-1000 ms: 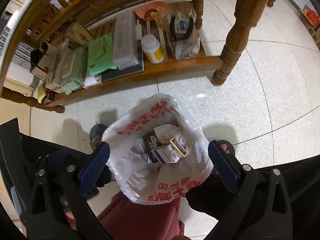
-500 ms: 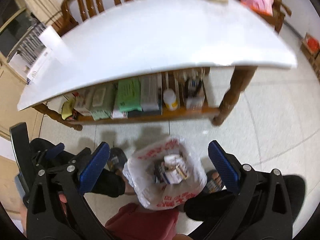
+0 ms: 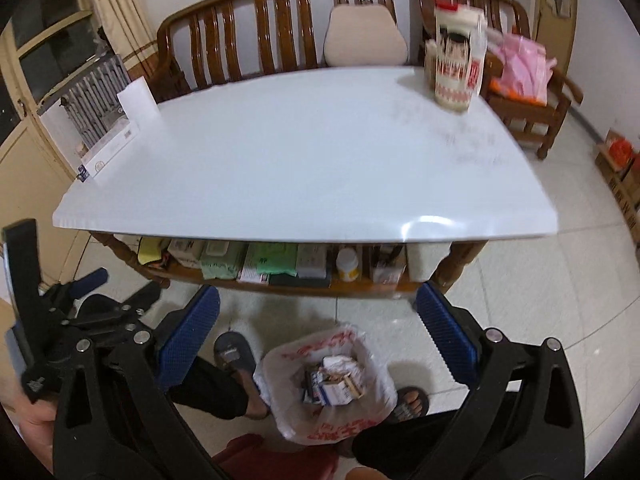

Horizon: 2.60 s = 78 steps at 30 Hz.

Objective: Collect trash

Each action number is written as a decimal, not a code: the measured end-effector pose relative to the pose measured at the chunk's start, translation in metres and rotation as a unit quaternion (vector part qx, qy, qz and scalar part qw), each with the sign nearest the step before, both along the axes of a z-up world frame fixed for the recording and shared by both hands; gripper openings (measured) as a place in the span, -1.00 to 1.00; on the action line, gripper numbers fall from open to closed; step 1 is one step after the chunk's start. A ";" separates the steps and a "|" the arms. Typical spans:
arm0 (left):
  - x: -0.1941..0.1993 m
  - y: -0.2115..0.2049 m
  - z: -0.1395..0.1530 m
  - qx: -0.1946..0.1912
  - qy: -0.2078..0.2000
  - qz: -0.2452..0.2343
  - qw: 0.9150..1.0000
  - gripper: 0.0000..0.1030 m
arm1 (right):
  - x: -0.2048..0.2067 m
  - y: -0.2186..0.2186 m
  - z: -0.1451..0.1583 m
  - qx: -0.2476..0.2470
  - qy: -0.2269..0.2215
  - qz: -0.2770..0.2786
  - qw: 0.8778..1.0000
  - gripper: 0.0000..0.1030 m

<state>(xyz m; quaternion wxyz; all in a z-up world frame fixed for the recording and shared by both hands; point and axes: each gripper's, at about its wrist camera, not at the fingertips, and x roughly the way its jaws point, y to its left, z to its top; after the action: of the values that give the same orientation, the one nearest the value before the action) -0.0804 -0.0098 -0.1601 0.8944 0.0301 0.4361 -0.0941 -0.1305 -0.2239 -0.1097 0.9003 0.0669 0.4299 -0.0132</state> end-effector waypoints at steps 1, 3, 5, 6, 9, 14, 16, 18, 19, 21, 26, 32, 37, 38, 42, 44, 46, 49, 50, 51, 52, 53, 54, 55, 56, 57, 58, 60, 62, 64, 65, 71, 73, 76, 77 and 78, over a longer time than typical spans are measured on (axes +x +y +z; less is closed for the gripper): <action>0.000 0.002 0.006 -0.001 -0.006 0.000 1.000 0.85 | -0.001 0.002 0.006 -0.007 -0.008 0.001 1.000 0.87; -0.001 0.004 0.022 -0.001 -0.026 0.002 1.000 0.85 | -0.002 0.005 0.016 -0.028 -0.026 -0.001 0.999 0.87; -0.002 0.008 0.038 -0.004 -0.046 0.004 0.999 0.85 | -0.004 0.010 0.028 -0.054 -0.052 -0.008 0.997 0.87; -0.002 0.009 0.043 -0.004 -0.052 0.004 0.999 0.85 | -0.005 0.011 0.033 -0.062 -0.064 -0.011 0.996 0.87; -0.003 0.011 0.059 -0.004 -0.080 0.003 0.997 0.85 | -0.006 0.015 0.042 -0.066 -0.089 -0.017 0.994 0.87; 0.000 0.017 0.064 0.002 -0.103 0.009 0.995 0.85 | -0.003 0.015 0.044 -0.078 -0.107 -0.035 0.991 0.87; 0.000 0.020 0.064 -0.005 -0.099 0.011 0.995 0.85 | -0.001 0.015 0.042 -0.078 -0.107 -0.037 0.990 0.87; -0.002 0.021 0.065 -0.007 -0.099 0.010 0.995 0.85 | -0.002 0.016 0.042 -0.079 -0.108 -0.037 0.990 0.87; -0.002 0.021 0.065 -0.007 -0.098 0.009 0.995 0.85 | -0.002 0.017 0.042 -0.079 -0.109 -0.037 0.990 0.87; -0.003 0.022 0.065 -0.008 -0.095 0.007 0.995 0.84 | -0.003 0.016 0.042 -0.077 -0.110 -0.038 0.990 0.87; -0.002 0.023 0.065 -0.011 -0.090 0.006 0.996 0.85 | -0.003 0.014 0.043 -0.072 -0.109 -0.039 0.991 0.87; -0.002 0.022 0.064 -0.008 -0.090 0.006 0.996 0.85 | -0.003 0.015 0.043 -0.070 -0.109 -0.039 0.991 0.87; -0.002 0.021 0.064 -0.008 -0.091 0.004 0.996 0.85 | -0.004 0.018 0.042 -0.071 -0.107 -0.037 0.991 0.87; -0.002 0.021 0.064 -0.009 -0.090 0.004 0.996 0.85 | -0.004 0.017 0.043 -0.070 -0.108 -0.037 0.991 0.87; -0.003 0.020 0.064 -0.007 -0.091 0.004 0.996 0.85 | -0.005 0.018 0.042 -0.072 -0.111 -0.039 0.990 0.87; -0.003 0.020 0.064 -0.008 -0.091 0.004 0.996 0.85 | -0.005 0.017 0.042 -0.070 -0.111 -0.038 0.991 0.87; -0.004 0.020 0.064 -0.007 -0.092 0.003 0.996 0.85 | -0.005 0.018 0.041 -0.069 -0.110 -0.039 0.991 0.87; -0.004 0.019 0.063 -0.006 -0.090 0.003 0.996 0.85 | -0.004 0.018 0.042 -0.067 -0.110 -0.037 0.991 0.87; -0.004 0.019 0.062 -0.007 -0.090 0.003 0.996 0.84 | -0.005 0.018 0.042 -0.068 -0.110 -0.037 0.991 0.87; -0.004 0.019 0.062 -0.008 -0.088 0.003 0.996 0.85 | -0.005 0.018 0.042 -0.067 -0.110 -0.037 0.991 0.87; -0.004 0.019 0.062 -0.009 -0.087 0.003 0.996 0.85 | -0.005 0.019 0.041 -0.067 -0.109 -0.036 0.991 0.87; -0.004 0.018 0.062 -0.008 -0.087 0.004 0.996 0.85 | -0.005 0.019 0.042 -0.067 -0.110 -0.037 0.991 0.87; -0.004 0.018 0.062 -0.007 -0.088 0.003 0.996 0.85 | -0.005 0.019 0.042 -0.067 -0.110 -0.037 0.991 0.87; -0.004 0.018 0.061 -0.007 -0.087 0.003 0.996 0.85 | -0.005 0.019 0.042 -0.067 -0.110 -0.038 0.991 0.87; -0.004 0.019 0.061 -0.009 -0.087 0.003 0.996 0.85 | -0.005 0.019 0.043 -0.067 -0.111 -0.038 0.991 0.87; -0.004 0.019 0.061 -0.009 -0.087 0.004 0.996 0.85 | -0.005 0.020 0.043 -0.068 -0.110 -0.039 0.991 0.87; -0.003 0.019 0.061 -0.007 -0.088 0.004 0.996 0.85 | -0.005 0.019 0.043 -0.068 -0.111 -0.039 0.991 0.87; -0.003 0.019 0.061 -0.006 -0.087 0.002 0.996 0.85 | -0.006 0.018 0.044 -0.067 -0.110 -0.040 0.991 0.87; -0.003 0.018 0.062 -0.002 -0.090 0.005 0.996 0.85 | -0.005 0.017 0.044 -0.067 -0.110 -0.040 0.991 0.87; -0.003 0.018 0.062 0.000 -0.090 0.005 0.996 0.85 | -0.005 0.017 0.044 -0.066 -0.109 -0.039 0.991 0.87; -0.003 0.018 0.062 -0.001 -0.090 0.005 0.996 0.85 | -0.006 0.017 0.044 -0.066 -0.109 -0.039 0.991 0.87; -0.002 0.018 0.062 -0.001 -0.089 0.007 0.996 0.85 | -0.006 0.015 0.045 -0.065 -0.109 -0.040 0.991 0.87; -0.003 0.018 0.062 0.002 -0.088 0.008 0.996 0.85 | -0.005 0.015 0.045 -0.066 -0.109 -0.039 0.991 0.87; -0.002 0.019 0.061 -0.005 -0.083 0.011 0.996 0.85 | -0.005 0.015 0.044 -0.066 -0.109 -0.039 0.991 0.87; -0.001 0.020 0.060 -0.008 -0.081 0.011 0.997 0.85 | -0.005 0.015 0.045 -0.066 -0.108 -0.039 0.991 0.87; -0.001 0.020 0.060 -0.012 -0.078 0.011 0.997 0.85 | -0.005 0.015 0.044 -0.066 -0.109 -0.039 0.991 0.87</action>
<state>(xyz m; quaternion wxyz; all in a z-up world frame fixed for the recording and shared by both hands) -0.0816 0.0100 -0.1002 0.9271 0.0224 0.3638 -0.0871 -0.1355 -0.2086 -0.0654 0.9429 0.0254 0.3248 -0.0691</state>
